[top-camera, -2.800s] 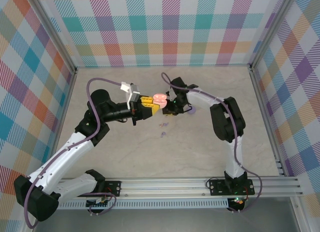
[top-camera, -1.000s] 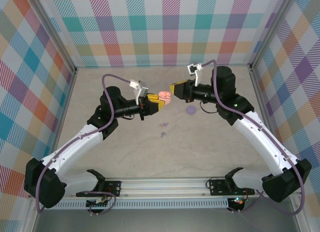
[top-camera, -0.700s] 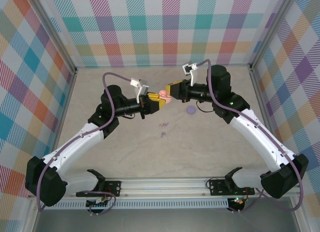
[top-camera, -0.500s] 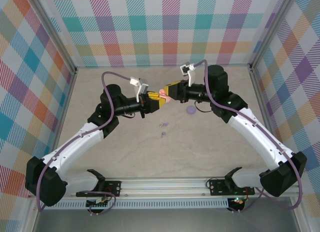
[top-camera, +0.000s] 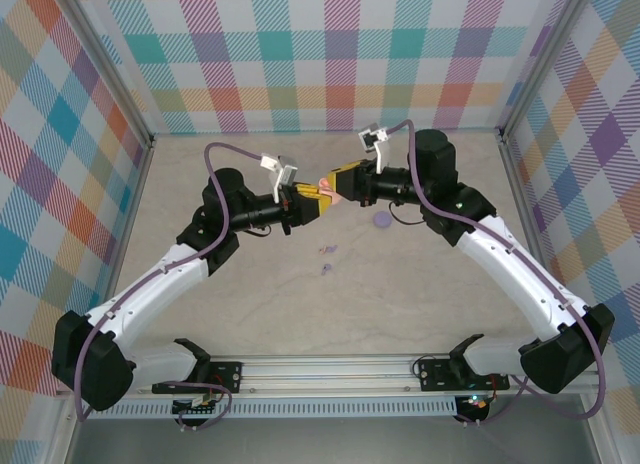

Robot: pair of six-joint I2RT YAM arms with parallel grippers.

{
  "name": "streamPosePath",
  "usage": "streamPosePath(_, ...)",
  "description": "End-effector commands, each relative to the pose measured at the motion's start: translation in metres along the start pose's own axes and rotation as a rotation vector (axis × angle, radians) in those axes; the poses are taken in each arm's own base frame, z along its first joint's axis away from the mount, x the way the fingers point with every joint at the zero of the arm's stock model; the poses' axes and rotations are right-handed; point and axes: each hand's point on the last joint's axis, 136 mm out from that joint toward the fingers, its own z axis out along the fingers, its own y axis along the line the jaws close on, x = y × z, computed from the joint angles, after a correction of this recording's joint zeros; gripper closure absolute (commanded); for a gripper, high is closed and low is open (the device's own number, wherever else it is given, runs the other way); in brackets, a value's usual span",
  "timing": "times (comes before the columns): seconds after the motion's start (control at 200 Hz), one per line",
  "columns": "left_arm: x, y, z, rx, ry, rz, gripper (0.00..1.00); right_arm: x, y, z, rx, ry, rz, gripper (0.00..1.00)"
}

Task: Insert wireless bluetooth earbuds into charging case

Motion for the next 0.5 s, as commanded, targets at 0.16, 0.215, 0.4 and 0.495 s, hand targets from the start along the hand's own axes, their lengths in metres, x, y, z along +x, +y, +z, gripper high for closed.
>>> streamPosePath(0.16, -0.0202, -0.0120, 0.0006, 0.032, -0.045, 0.025, 0.91, -0.0072, 0.0046, -0.0005, 0.003, -0.016, -0.038, 0.78)
streamPosePath(0.215, -0.0200, -0.0127, 0.0005, 0.035, -0.043, 0.024, 0.91, -0.0076, 0.0044, -0.0002, 0.003, -0.017, -0.040, 0.78)
streamPosePath(0.4, -0.0215, -0.0143, 0.0001, 0.041, -0.048, 0.023, 0.92, -0.0056, 0.0037, 0.0024, 0.001, -0.010, -0.039, 0.78)
streamPosePath(0.495, -0.0217, -0.0147, 0.0000, 0.044, -0.047, 0.021, 0.92, -0.0038, 0.0021, 0.0033, 0.007, -0.006, -0.038, 0.78)
